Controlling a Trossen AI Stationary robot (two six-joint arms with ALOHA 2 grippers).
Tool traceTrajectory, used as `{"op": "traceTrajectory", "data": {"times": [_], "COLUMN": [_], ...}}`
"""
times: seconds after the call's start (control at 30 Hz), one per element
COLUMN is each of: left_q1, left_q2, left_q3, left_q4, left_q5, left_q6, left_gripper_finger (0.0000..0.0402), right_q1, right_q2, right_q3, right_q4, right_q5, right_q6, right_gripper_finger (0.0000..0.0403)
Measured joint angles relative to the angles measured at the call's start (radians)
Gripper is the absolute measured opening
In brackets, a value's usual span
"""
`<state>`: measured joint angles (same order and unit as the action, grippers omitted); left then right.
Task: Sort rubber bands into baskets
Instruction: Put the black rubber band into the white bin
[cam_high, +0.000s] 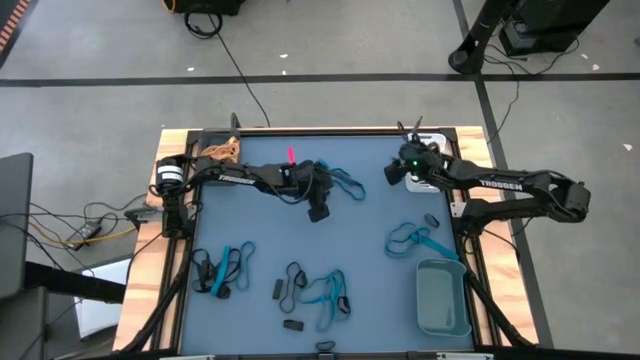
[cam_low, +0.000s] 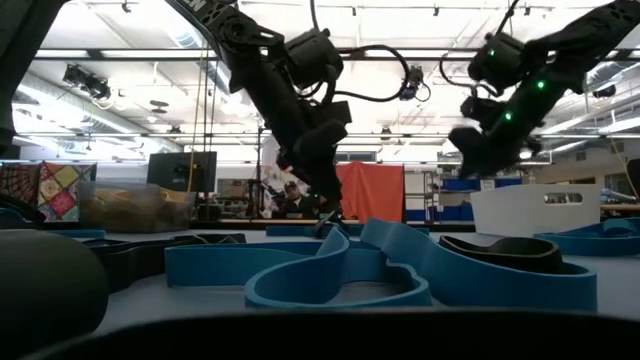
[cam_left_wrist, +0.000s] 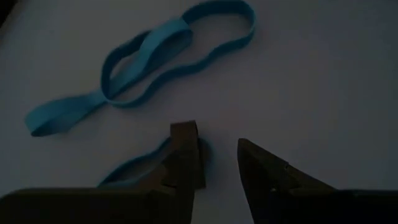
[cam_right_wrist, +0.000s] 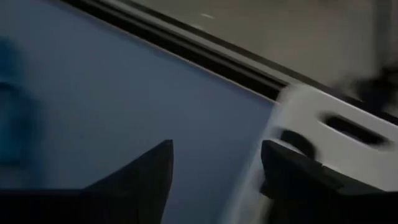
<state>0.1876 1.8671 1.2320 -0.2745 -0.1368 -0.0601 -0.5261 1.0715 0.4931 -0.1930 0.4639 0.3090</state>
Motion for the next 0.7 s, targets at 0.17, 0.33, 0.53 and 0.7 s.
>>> {"op": "traceTrajectory", "data": {"times": [0.17, 0.33, 0.53, 0.7], "left_q1": [0.006, 0.012, 0.032, 0.047], "left_q2": [0.008, 0.009, 0.019, 0.039], "left_q3": [-0.003, -0.037, -0.082, -0.114], "left_q4": [-0.017, 0.006, 0.105, 0.170], "left_q5": [0.011, 0.011, 0.011, 0.010], "left_q6": [0.010, 0.032, 0.035, 0.034], "left_gripper_finger": [0.0122, 0.0122, 0.0122, 0.0122], "right_q1": [0.035, 0.059, 0.062, 0.062], "right_q2": [-0.030, -0.052, -0.058, -0.058], "right_q3": [0.000, 0.000, 0.000, 0.000], "right_q4": [0.106, 0.138, 0.140, 0.139], "right_q5": [-0.209, -0.283, -0.285, -0.286], "right_q6": [-0.048, -0.045, -0.040, -0.040], "right_gripper_finger": [0.0234, 0.0218, 0.0204, 0.0195]}}
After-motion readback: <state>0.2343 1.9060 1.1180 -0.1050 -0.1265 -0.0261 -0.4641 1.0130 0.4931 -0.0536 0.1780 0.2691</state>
